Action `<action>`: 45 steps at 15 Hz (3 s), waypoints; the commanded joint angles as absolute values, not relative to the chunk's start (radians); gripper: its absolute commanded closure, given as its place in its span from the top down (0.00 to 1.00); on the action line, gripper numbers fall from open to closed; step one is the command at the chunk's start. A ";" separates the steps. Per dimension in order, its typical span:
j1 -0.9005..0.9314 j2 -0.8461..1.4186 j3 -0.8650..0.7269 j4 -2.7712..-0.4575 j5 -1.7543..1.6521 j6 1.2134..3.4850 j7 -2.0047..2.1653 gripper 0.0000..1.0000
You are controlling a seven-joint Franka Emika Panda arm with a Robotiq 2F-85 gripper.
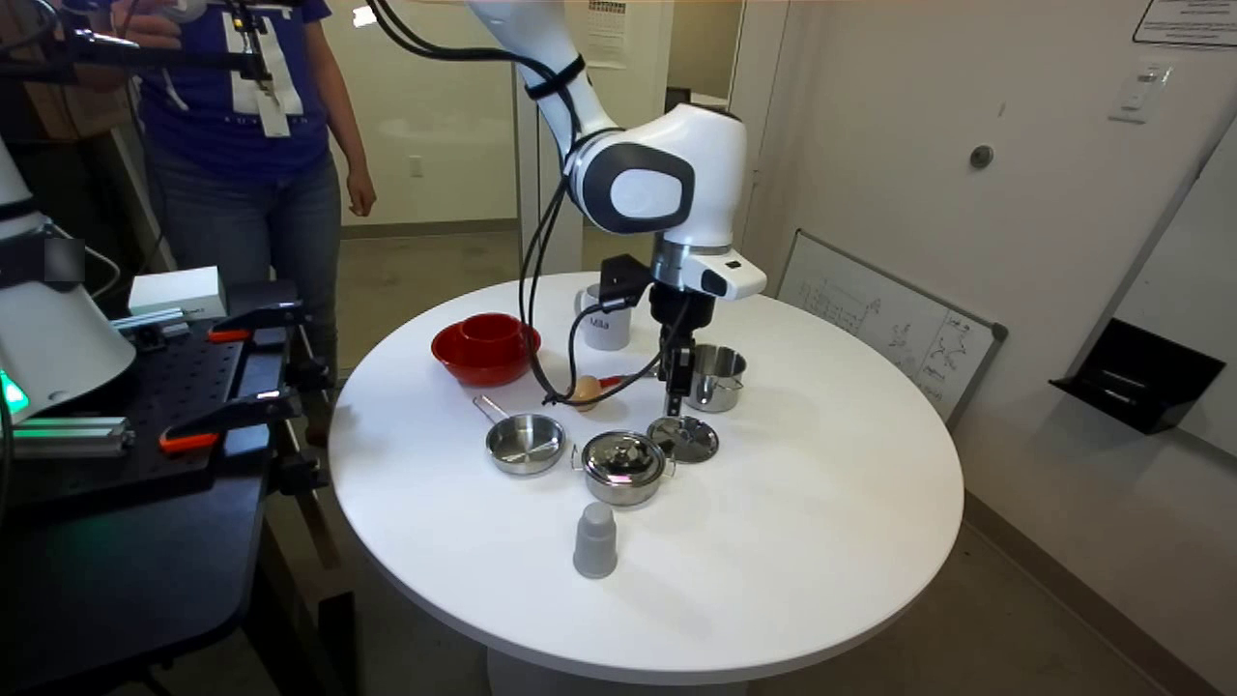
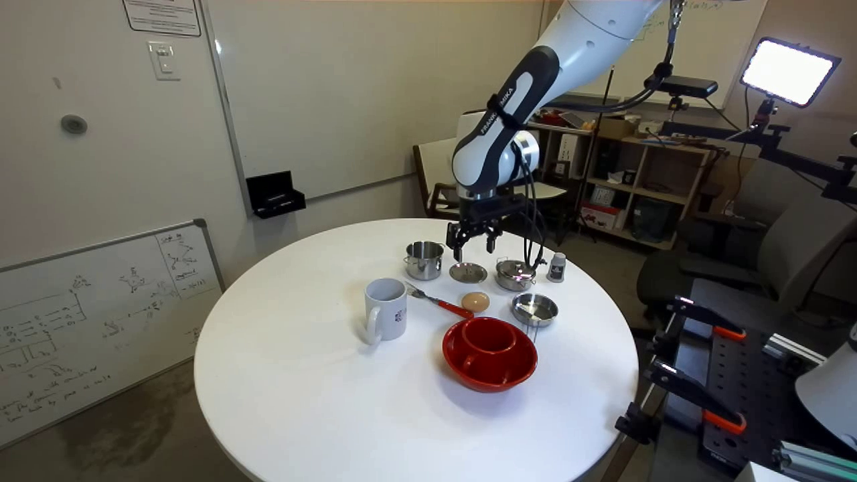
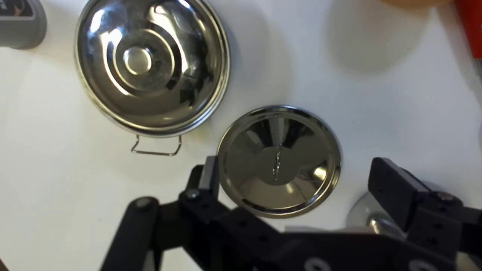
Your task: Put the lid on the table on top of the silver pot next to the white mug
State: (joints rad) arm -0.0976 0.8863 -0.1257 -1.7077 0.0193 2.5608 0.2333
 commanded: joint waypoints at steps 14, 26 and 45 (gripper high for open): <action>-0.158 1.068 -0.089 -1.457 0.105 2.450 0.219 0.99; -0.157 1.087 -0.098 -1.433 0.110 2.426 0.233 0.02; -0.103 0.952 -0.148 -1.534 0.083 2.458 0.273 0.00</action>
